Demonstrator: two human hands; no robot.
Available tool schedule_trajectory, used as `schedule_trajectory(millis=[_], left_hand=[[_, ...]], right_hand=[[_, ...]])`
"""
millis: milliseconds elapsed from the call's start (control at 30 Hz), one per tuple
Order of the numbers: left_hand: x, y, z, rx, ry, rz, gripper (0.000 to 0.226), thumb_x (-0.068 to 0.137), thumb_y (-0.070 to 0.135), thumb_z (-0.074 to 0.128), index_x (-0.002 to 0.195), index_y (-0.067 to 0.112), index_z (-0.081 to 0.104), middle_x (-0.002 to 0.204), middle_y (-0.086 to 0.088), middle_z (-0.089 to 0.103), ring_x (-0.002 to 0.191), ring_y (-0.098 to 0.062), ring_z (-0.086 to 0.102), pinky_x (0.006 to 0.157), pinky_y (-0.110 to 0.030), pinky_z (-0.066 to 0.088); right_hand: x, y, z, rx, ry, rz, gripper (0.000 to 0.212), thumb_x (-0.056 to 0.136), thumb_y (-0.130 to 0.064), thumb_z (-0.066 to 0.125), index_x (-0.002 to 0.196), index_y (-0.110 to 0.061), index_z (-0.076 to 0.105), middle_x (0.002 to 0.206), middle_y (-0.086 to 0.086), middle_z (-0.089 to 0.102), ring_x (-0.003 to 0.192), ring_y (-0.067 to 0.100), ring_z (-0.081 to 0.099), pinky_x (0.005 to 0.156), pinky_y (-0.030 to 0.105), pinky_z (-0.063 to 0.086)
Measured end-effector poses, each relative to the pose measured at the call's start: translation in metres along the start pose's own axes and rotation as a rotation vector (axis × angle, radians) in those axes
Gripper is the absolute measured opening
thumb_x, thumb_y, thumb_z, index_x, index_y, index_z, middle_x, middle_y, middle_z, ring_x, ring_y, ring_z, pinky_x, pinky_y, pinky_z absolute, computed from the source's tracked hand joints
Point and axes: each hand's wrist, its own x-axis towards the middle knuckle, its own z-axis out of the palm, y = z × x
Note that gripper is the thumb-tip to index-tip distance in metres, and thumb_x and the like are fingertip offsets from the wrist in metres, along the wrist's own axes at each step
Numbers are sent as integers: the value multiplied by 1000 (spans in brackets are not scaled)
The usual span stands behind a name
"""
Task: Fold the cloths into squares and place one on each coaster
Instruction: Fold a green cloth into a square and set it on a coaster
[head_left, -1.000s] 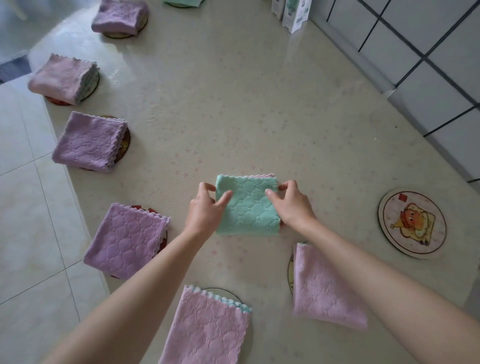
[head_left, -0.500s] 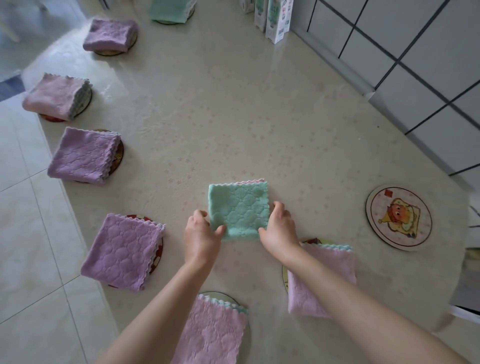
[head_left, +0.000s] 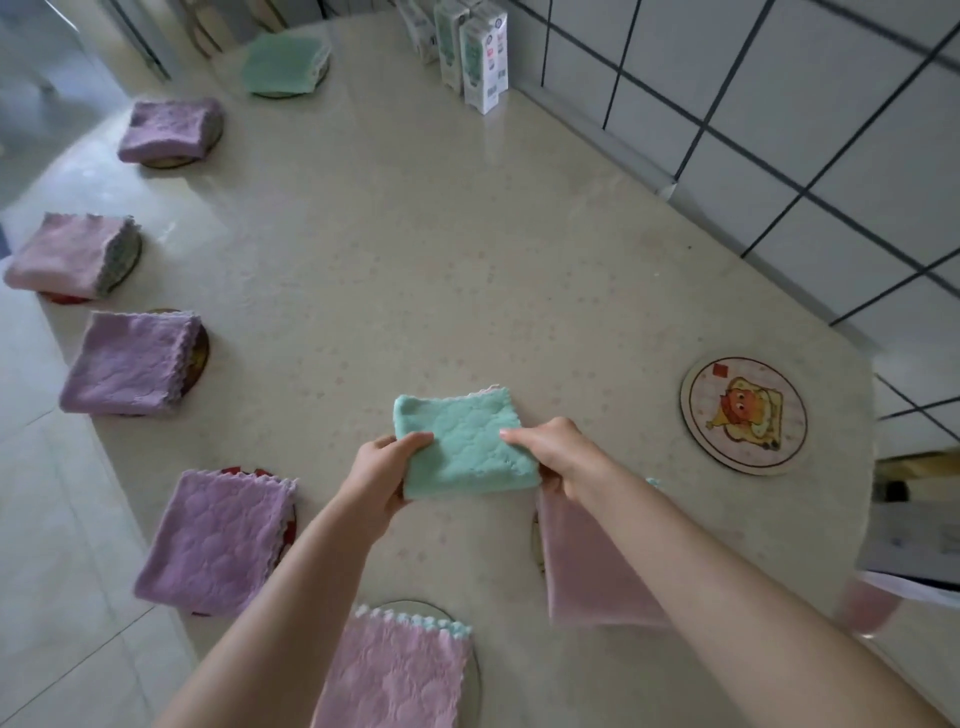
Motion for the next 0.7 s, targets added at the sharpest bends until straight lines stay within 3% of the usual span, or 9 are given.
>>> schedule_trajectory(millis=[100,200,300,400,500,600,700], left_hand=[[-10,11,19,4,-86,83,23,87,14,65,108,6,63,100,-14,71,86,-27,69,78,-38,56],[-16,18,48,62,-168,141,24,88,16,64,111,8,64,104,-12,72,94,-27,69,86,-42,55],[-19,24,86,109,-247,165,21,90,17,61,109,8,64,102,-10,71,89,-25,68,83,-40,56],[-20,24,129,176,-305,164,19,92,18,58,106,7,64,98,-10,70,82,-23,68,80,-38,56],[-18,22,172,278,-351,181,17,92,17,59,106,8,63,96,-9,70,77,-21,68,72,-32,56],[-14,22,212,366,-373,204,18,91,16,60,106,8,63,97,-9,70,77,-20,69,69,-30,57],[-10,22,247,445,-389,231,17,91,14,60,107,7,62,95,-8,69,74,-18,67,64,-26,58]], right_hand=[[-8,1,-24,92,8,-37,26,77,-25,72,92,-4,68,75,8,65,62,20,56,55,24,38],[-15,6,-57,130,84,-107,16,78,-25,72,86,-11,68,78,4,66,66,19,58,51,22,37],[-21,13,-95,156,173,-167,11,80,-25,71,86,-18,65,88,3,71,75,20,65,63,26,48],[-20,27,-136,208,277,-168,19,80,-25,72,96,-18,65,94,4,71,87,24,68,83,43,56],[-19,41,-173,248,355,-181,26,80,-23,72,105,-19,64,101,3,69,92,24,67,85,48,54],[-15,55,-205,299,444,-209,10,79,-11,70,84,-19,67,95,9,71,90,29,68,83,53,55],[-9,70,-230,297,534,-187,16,79,-9,69,74,-23,63,88,7,70,90,31,68,84,52,54]])
